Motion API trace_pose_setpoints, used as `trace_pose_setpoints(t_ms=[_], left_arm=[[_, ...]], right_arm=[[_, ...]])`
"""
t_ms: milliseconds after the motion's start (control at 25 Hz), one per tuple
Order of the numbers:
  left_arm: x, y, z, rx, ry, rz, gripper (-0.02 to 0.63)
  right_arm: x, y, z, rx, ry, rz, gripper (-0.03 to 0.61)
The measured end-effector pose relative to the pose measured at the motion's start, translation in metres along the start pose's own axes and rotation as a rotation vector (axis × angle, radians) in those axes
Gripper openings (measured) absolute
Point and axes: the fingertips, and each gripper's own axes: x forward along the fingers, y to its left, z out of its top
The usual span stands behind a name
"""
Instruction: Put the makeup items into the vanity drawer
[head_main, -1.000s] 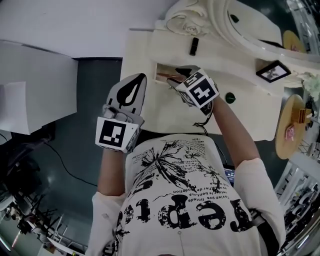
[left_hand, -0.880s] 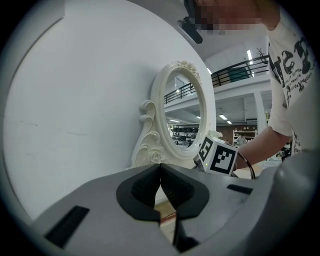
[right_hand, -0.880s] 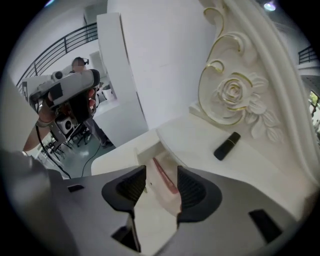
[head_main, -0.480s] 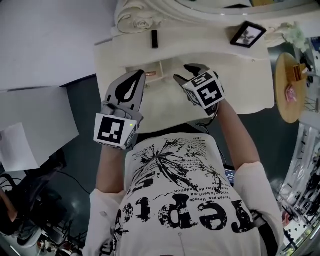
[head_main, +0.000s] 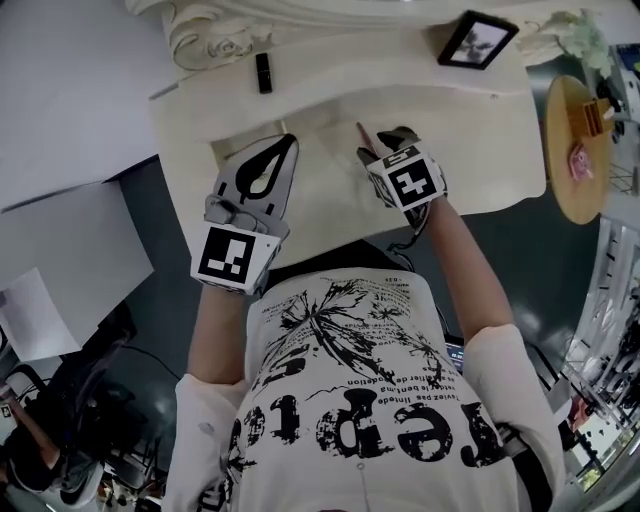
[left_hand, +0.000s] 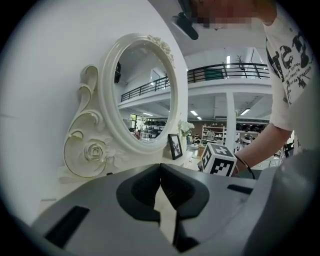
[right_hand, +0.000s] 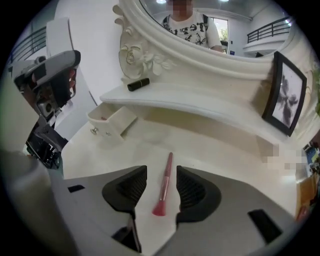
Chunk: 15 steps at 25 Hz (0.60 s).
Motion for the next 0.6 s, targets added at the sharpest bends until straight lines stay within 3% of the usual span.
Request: trace_pose_setpoints(t_ms=[440,600], left_arm=[[0.025,-0.008,-0.016,-0.009,0.022,0.013,0.012],[0.023,-0.009,-0.017,-0.010,0.023,0.011,0.012]], right_arm=[[0.026,-0.012,-0.028,0.054,0.076,0.019,0.142],[0.027,-0.017,-0.029,0.062,0.085,-0.009,0.071]])
